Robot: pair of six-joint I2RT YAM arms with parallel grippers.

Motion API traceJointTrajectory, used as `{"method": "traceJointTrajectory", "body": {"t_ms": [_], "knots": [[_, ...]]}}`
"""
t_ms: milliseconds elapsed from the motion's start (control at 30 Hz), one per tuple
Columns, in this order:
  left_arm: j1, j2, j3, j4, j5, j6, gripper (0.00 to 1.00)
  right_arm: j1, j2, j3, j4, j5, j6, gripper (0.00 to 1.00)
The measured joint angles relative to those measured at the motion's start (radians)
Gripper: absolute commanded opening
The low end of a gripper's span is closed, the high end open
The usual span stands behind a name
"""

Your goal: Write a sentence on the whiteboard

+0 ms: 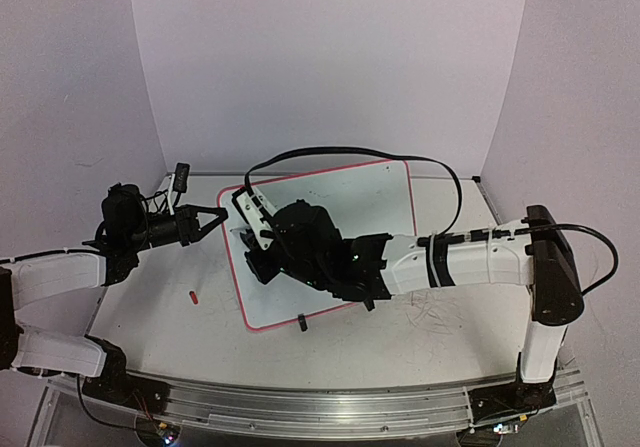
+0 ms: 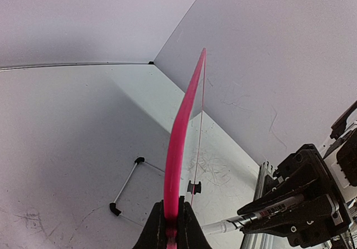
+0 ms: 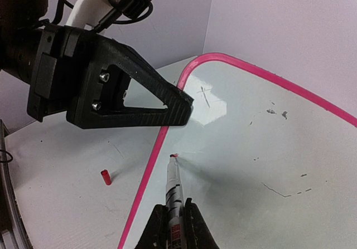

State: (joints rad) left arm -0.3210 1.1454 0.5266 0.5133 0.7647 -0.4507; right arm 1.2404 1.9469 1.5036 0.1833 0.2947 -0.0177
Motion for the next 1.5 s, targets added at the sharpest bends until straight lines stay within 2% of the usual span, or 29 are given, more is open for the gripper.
{"method": "traceJointTrajectory", "body": {"t_ms": [1500], "knots": [[0.001, 0.000, 0.000, -0.006, 0.000, 0.002, 0.00, 0.022, -0.008, -0.075, -0.004, -0.033, 0.118, 0.00]]}}
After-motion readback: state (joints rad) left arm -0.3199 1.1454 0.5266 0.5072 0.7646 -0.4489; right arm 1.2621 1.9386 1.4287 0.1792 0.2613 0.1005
